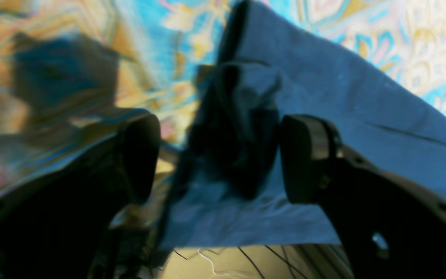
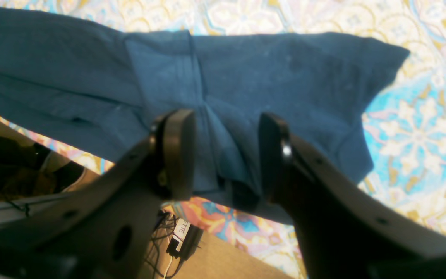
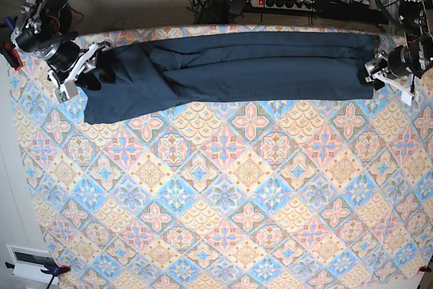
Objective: Layout the t-shirt on the table in an organized manner, then fold the t-shirt properly
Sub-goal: 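Pull the folded strip's ends apart with both grippers to straighten it, then release the strip and move the left gripper to its end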
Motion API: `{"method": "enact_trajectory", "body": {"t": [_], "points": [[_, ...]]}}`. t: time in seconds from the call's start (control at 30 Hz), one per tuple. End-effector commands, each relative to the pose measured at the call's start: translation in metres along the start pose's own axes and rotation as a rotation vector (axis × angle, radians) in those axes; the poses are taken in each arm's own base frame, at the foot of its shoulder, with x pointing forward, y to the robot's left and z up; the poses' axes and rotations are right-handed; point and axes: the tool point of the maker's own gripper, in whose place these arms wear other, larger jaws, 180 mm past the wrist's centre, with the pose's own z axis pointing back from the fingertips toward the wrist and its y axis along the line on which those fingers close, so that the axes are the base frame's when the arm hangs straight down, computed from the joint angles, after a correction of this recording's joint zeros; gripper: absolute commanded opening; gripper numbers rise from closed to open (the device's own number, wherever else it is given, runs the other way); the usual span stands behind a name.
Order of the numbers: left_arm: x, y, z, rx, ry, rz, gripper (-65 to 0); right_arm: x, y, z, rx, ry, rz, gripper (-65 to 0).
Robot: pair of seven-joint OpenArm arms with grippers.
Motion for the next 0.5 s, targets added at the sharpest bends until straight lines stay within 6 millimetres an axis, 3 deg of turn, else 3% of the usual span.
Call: {"method": "enact_trajectory", "body": {"t": [0.0,0.1,0.3,0.37,0.47], "points": [[0.011,-0.001,0.003,0.002,-0.019,-0.020,-17.6,0.010,0.000,0.004,0.002,-0.032,0.020,-39.6],[0.007,-0.011,-0.006,-0.015,0.008,-0.038,-17.6,0.013,-0.001,0.004,0.001,-0.039,0.023,-39.6],[-0.020,-0.033,-0.023,-0.061,0.088,-0.067,-19.1,0.015,-0.002,0.004,-0.001,-0.045,0.026,-39.6],[-0.028,-0.037,-0.026,-0.067,0.111,-0.080,-26.6,0.015,-0.002,0.004,-0.002,-0.045,0.024,-39.6],[-0.026,-0.043,-0.024,-0.080,0.095,-0.098,-45.6,0.023,-0.004,0.003,-0.005,-0.064,0.034,-39.6]]}}
